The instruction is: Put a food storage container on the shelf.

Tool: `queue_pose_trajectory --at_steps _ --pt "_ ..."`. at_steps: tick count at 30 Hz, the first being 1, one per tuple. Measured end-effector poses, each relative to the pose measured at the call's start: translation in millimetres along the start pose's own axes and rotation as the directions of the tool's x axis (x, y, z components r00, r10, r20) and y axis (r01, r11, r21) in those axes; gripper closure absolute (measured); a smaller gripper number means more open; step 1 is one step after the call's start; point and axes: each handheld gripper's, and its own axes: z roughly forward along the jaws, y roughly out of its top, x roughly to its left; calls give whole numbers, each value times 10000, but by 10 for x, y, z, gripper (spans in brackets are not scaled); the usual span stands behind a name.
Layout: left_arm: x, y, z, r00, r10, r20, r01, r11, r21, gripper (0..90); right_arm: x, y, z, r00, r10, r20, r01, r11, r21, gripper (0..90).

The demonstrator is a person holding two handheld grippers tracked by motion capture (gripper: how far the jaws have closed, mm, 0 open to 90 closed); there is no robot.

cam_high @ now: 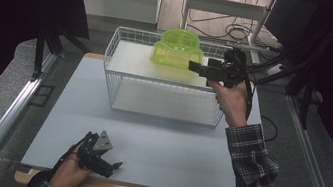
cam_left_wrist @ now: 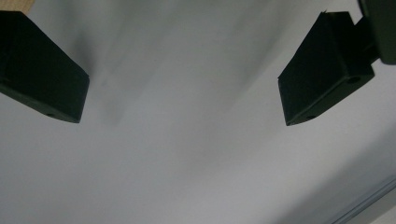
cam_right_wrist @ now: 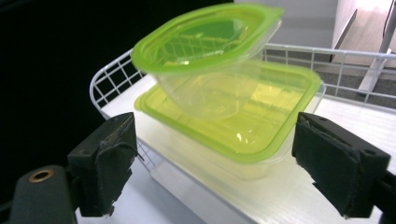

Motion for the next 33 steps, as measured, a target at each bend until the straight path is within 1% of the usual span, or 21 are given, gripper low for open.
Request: queue_pose_trajectory --at_steps 4,9,14,20,23,27,33 --pt "0 -1 0 10000 -5 -7 5 10000 -4 17 29 -64 12 9998 -166 -86 167 9998 99 119" --pt "-2 -1 2 10000 3 8 -3 10000 14 17 59 -155 9 9990 -185 -403 193 9996 203 112" --pt "-3 -1 5 10000 7 2 -7 10000 4 17 90 -230 -6 9980 -295 -559 312 9991 293 105" --pt "-6 -1 8 10000 49 -5 -49 10000 22 17 121 -339 -11 9970 -417 -650 445 9981 418 90" --pt "-7 -2 10 10000 60 -6 -60 10000 20 17 135 -404 0 9958 -597 -695 637 9963 572 76" --pt "-10 -2 13 10000 86 2 -86 10000 44 17 156 -486 9 9944 -688 -799 747 9946 727 63" --pt "-14 -4 15 10000 89 12 -89 9999 64 17 156 -570 -22 9927 -996 -685 1051 9910 832 54"
